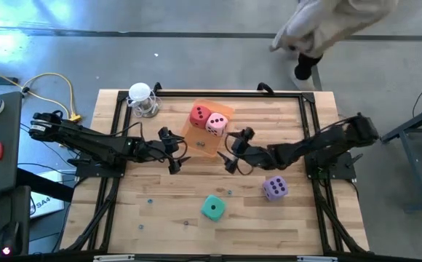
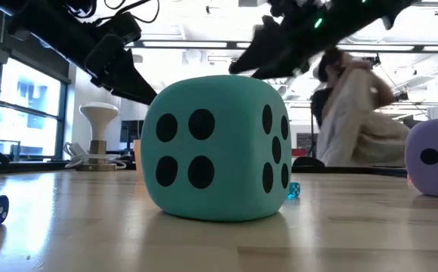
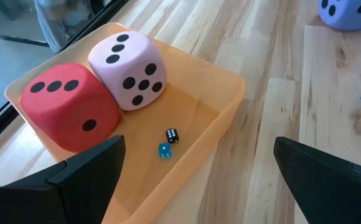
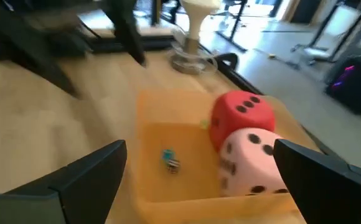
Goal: Pick & Place Dice
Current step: Put the big purple die into the orange bin
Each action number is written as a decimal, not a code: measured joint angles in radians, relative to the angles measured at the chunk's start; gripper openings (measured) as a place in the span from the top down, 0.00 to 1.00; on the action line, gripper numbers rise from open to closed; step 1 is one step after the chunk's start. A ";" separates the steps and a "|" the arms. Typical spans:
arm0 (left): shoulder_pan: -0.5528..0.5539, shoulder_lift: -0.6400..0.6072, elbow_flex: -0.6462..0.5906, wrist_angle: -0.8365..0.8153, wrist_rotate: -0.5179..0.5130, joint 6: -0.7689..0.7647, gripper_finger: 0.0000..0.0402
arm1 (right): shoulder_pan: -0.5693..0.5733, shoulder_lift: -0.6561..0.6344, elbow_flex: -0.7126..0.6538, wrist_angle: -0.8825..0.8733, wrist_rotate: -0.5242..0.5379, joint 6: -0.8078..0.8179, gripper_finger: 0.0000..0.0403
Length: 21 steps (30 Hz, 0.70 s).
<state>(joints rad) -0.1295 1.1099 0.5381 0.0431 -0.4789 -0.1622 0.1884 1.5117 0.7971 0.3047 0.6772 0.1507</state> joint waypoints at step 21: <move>0.003 0.000 0.000 0.026 -0.001 0.014 0.00 | 0.301 -0.420 0.001 -0.824 -0.187 0.975 0.01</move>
<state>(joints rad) -0.1265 1.1099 0.5381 0.0694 -0.4795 -0.1483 0.4899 1.0914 0.7979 -0.5190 0.4904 1.1255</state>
